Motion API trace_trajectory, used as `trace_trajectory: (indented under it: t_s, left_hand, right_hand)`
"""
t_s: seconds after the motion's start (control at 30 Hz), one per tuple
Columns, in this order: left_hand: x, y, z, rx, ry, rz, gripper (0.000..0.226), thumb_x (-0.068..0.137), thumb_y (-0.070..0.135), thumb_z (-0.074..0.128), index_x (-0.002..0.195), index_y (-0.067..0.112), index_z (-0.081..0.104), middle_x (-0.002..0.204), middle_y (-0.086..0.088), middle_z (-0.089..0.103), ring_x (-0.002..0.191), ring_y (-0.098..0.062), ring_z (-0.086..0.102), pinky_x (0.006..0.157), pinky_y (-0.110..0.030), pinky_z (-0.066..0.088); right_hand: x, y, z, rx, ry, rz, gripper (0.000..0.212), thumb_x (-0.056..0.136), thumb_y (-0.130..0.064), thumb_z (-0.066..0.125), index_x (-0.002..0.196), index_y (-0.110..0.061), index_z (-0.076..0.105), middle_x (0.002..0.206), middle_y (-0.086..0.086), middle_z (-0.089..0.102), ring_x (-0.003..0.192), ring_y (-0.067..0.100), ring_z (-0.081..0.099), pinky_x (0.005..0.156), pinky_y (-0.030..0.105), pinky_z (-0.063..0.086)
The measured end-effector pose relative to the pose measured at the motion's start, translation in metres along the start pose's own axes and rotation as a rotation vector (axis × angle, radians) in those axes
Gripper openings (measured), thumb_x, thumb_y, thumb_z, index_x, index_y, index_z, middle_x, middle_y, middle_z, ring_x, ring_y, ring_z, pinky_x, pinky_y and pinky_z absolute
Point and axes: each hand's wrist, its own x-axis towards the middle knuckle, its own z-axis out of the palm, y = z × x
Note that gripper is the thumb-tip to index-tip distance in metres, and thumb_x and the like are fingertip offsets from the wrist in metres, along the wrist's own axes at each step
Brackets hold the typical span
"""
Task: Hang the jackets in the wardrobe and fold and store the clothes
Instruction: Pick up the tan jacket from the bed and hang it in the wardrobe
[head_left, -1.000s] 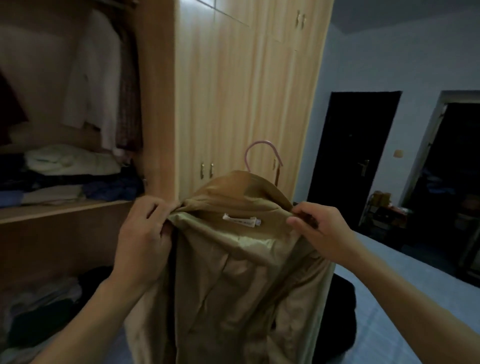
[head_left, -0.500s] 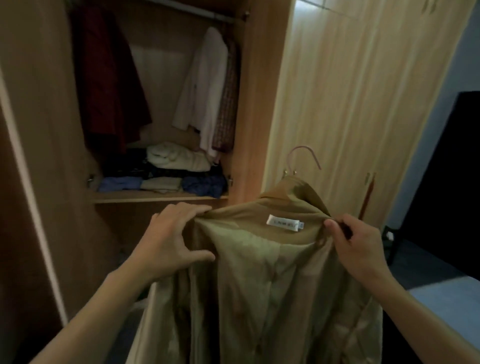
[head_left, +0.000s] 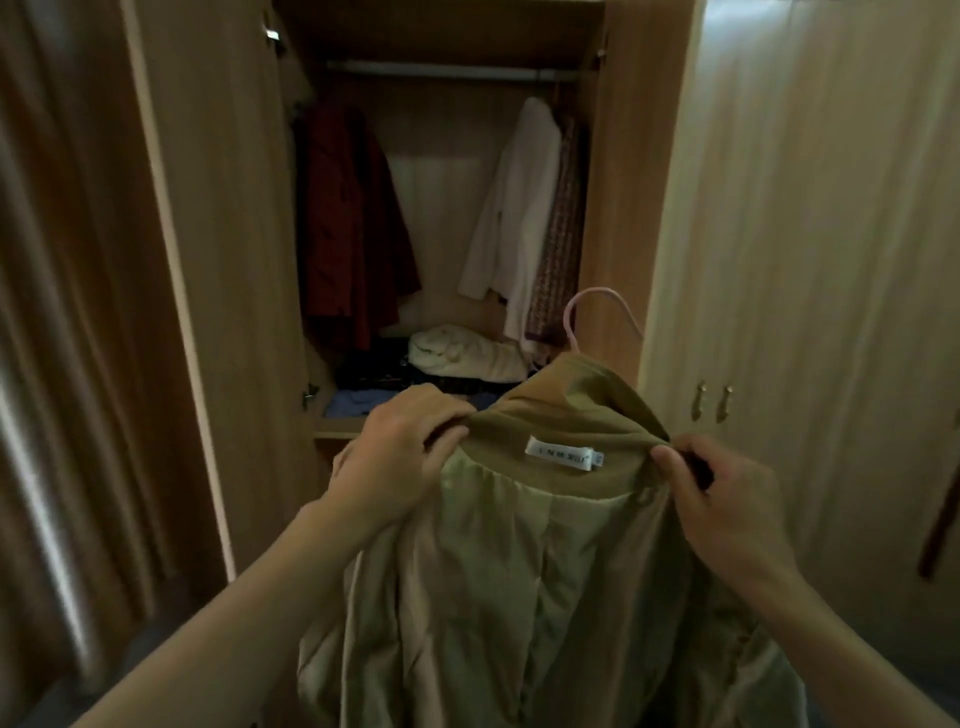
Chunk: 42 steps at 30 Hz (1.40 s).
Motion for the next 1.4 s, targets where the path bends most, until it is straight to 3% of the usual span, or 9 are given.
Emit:
trace_trajectory:
  t_s: [0.2, 0.33, 0.43, 0.53, 0.67, 0.77, 0.9, 1.1, 1.4]
  left_hand:
    - [0.01, -0.022, 0.009, 0.064, 0.157, 0.018, 0.016, 0.092, 0.011, 0.064, 0.105, 0.007, 0.073, 0.094, -0.002, 0.067, 0.089, -0.017, 0.062, 0.08, -0.034, 0.051]
    - [0.027, -0.043, 0.012, 0.087, 0.193, 0.034, 0.016, 0.092, 0.008, 0.062, 0.104, 0.004, 0.073, 0.094, -0.004, 0.067, 0.088, -0.017, 0.062, 0.079, -0.031, 0.05]
    - [0.029, -0.061, 0.013, 0.104, 0.284, -0.005, 0.015, 0.091, 0.005, 0.062, 0.101, 0.002, 0.073, 0.093, -0.006, 0.067, 0.087, -0.016, 0.061, 0.079, -0.024, 0.049]
    - [0.033, -0.094, 0.011, 0.136, 0.333, -0.023, 0.011, 0.09, -0.002, 0.067, 0.098, 0.0, 0.073, 0.09, -0.008, 0.067, 0.084, -0.018, 0.061, 0.077, -0.022, 0.048]
    - [0.038, -0.147, 0.002, 0.165, 0.383, -0.079, 0.014, 0.085, -0.006, 0.07, 0.097, -0.001, 0.074, 0.089, -0.009, 0.067, 0.082, -0.017, 0.061, 0.079, -0.013, 0.044]
    - [0.039, -0.178, -0.003, 0.173, 0.4, -0.076, 0.016, 0.084, -0.006, 0.07, 0.098, 0.0, 0.073, 0.089, -0.007, 0.067, 0.083, -0.011, 0.057, 0.082, -0.005, 0.039]
    - [0.036, -0.217, -0.011, 0.158, 0.378, -0.117, 0.022, 0.084, -0.003, 0.07, 0.105, 0.004, 0.069, 0.093, -0.005, 0.065, 0.085, -0.009, 0.055, 0.082, -0.009, 0.041]
    - [0.056, -0.263, -0.021, 0.239, 0.377, -0.068, 0.015, 0.087, -0.002, 0.067, 0.102, 0.0, 0.069, 0.096, -0.009, 0.064, 0.088, -0.02, 0.06, 0.078, -0.034, 0.054]
    - [0.116, -0.32, 0.003, 0.467, 0.454, 0.05, 0.013, 0.092, 0.002, 0.062, 0.099, -0.003, 0.071, 0.094, -0.014, 0.067, 0.087, -0.024, 0.061, 0.083, -0.025, 0.045]
  right_hand:
    - [0.032, 0.005, 0.032, 0.068, -0.03, -0.08, 0.027, 0.09, -0.042, 0.049, 0.092, -0.023, 0.067, 0.078, -0.012, 0.064, 0.072, 0.003, 0.06, 0.062, 0.014, 0.046]
    - [0.058, 0.006, 0.055, 0.097, -0.047, -0.12, 0.02, 0.091, -0.04, 0.052, 0.092, -0.026, 0.066, 0.079, -0.017, 0.062, 0.079, -0.001, 0.06, 0.066, 0.007, 0.044]
    - [0.071, 0.001, 0.072, 0.009, -0.078, -0.179, 0.011, 0.093, -0.036, 0.055, 0.091, -0.029, 0.064, 0.078, -0.024, 0.056, 0.08, -0.006, 0.058, 0.067, 0.003, 0.04]
    - [0.092, -0.001, 0.096, -0.058, -0.102, -0.197, 0.002, 0.092, -0.024, 0.065, 0.093, -0.024, 0.067, 0.081, -0.018, 0.058, 0.082, -0.007, 0.057, 0.072, 0.002, 0.039]
    - [0.121, -0.004, 0.127, -0.113, -0.16, -0.208, 0.022, 0.087, -0.024, 0.071, 0.108, -0.023, 0.066, 0.097, -0.013, 0.06, 0.093, -0.01, 0.052, 0.082, 0.001, 0.038]
    - [0.142, -0.006, 0.161, -0.115, -0.108, -0.194, 0.018, 0.085, -0.02, 0.074, 0.101, -0.023, 0.066, 0.094, -0.014, 0.058, 0.089, -0.007, 0.054, 0.079, 0.004, 0.041]
    - [0.168, -0.007, 0.21, -0.062, -0.022, -0.243, 0.014, 0.084, -0.011, 0.075, 0.095, -0.016, 0.07, 0.09, -0.008, 0.062, 0.086, -0.003, 0.057, 0.077, 0.005, 0.042]
    - [0.205, -0.01, 0.261, 0.01, 0.058, -0.286, 0.014, 0.087, -0.01, 0.071, 0.101, -0.013, 0.07, 0.093, -0.004, 0.066, 0.085, 0.003, 0.061, 0.077, 0.013, 0.05]
    - [0.279, 0.03, 0.323, 0.121, 0.148, -0.312, 0.013, 0.092, -0.011, 0.065, 0.105, -0.014, 0.065, 0.095, -0.004, 0.066, 0.086, 0.006, 0.063, 0.075, 0.021, 0.054]
